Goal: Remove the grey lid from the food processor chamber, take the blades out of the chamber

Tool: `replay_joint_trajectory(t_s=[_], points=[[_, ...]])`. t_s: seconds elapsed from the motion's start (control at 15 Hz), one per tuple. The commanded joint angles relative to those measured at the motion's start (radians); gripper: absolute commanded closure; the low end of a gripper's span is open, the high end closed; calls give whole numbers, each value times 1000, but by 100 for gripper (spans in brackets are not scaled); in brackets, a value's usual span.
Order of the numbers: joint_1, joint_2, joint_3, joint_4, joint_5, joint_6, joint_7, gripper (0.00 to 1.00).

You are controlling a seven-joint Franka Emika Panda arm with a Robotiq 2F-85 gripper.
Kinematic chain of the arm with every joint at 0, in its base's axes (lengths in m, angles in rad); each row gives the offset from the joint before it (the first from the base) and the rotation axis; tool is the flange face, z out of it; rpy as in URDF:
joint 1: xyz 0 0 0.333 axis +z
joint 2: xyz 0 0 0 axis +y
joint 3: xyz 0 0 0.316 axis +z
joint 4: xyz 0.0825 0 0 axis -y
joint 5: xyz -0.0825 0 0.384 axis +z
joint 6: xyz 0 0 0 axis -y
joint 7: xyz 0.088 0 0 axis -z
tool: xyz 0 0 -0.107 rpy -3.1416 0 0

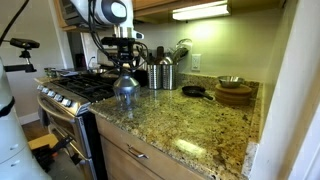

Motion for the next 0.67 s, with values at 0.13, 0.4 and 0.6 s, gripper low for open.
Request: replay_joint_trajectory(t_s=[0.13,0.4,0.6], points=[[1,-66,-1,36,-28,-89,6,66],[-15,-87,-7,80,-74,-129,25,66],[-47,-85,-24,108,-133,-131,61,66]])
